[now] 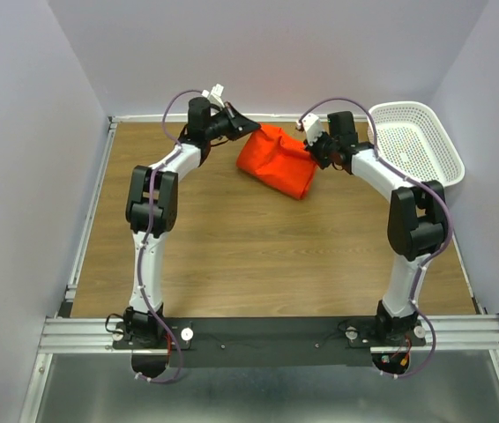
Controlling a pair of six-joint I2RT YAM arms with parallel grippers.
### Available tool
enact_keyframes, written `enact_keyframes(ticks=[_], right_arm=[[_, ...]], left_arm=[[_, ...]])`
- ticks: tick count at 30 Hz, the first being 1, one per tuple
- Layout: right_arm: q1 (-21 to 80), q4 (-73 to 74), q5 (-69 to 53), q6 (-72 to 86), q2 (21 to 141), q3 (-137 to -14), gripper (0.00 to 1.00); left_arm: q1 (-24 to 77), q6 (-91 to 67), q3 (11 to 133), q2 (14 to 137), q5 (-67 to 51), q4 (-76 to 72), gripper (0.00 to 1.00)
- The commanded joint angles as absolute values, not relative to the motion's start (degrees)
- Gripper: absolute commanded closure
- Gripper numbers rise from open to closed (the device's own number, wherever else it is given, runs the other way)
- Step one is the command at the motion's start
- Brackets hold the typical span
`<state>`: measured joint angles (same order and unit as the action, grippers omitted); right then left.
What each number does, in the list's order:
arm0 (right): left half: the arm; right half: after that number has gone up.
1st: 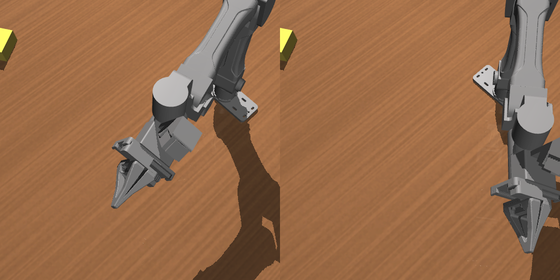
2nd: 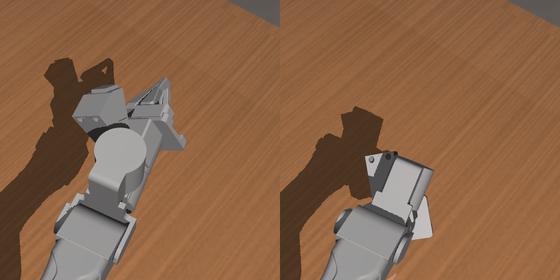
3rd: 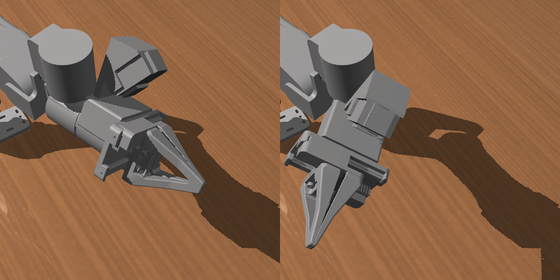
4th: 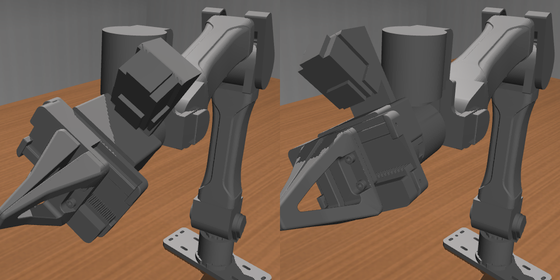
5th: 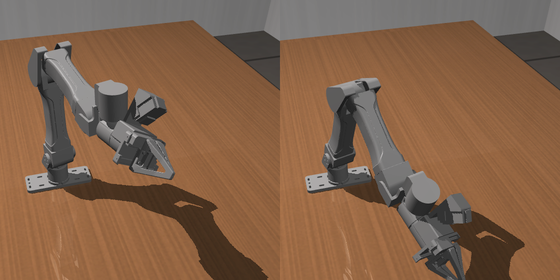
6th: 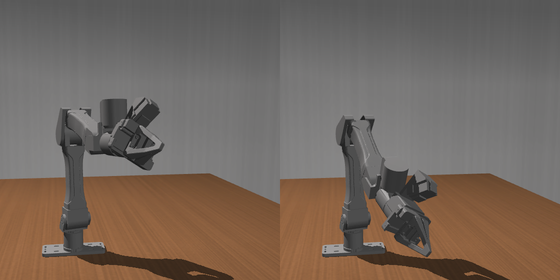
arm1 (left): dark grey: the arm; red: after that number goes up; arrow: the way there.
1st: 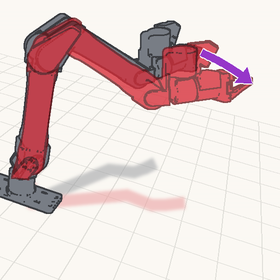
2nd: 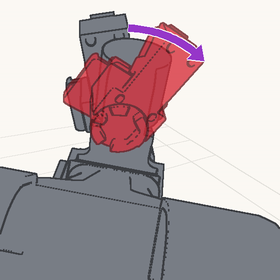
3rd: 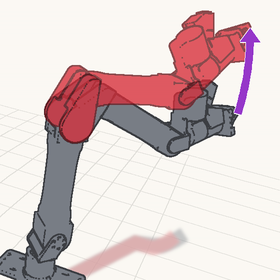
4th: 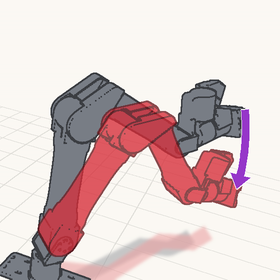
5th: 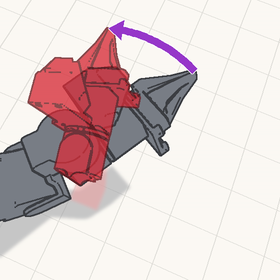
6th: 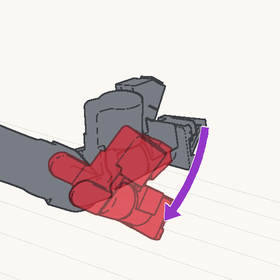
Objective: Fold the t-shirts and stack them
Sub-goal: Fold the tshirt
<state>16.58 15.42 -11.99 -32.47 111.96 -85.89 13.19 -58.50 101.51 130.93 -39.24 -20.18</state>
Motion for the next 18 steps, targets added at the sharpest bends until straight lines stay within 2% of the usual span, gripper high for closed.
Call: enact_keyframes(ticks=[1,11,18], right_arm=[[15.2,5.6,-7.5,-28.1,111.1,-84.6,0.99],[12.6,1.1,-4.7,-25.8,120.1,-91.5,0.99],[11.9,0.8,-4.2,-24.6,124.4,-94.4,0.99]], left_arm=[[14.9,-64.2,111.6,137.7,-42.1,-29.5,1.0],[15.1,-74.9,131.7,155.1,-34.1,-30.7,1.0],[15.0,-76.5,134.6,158.4,-31.4,-30.7,1.0]])
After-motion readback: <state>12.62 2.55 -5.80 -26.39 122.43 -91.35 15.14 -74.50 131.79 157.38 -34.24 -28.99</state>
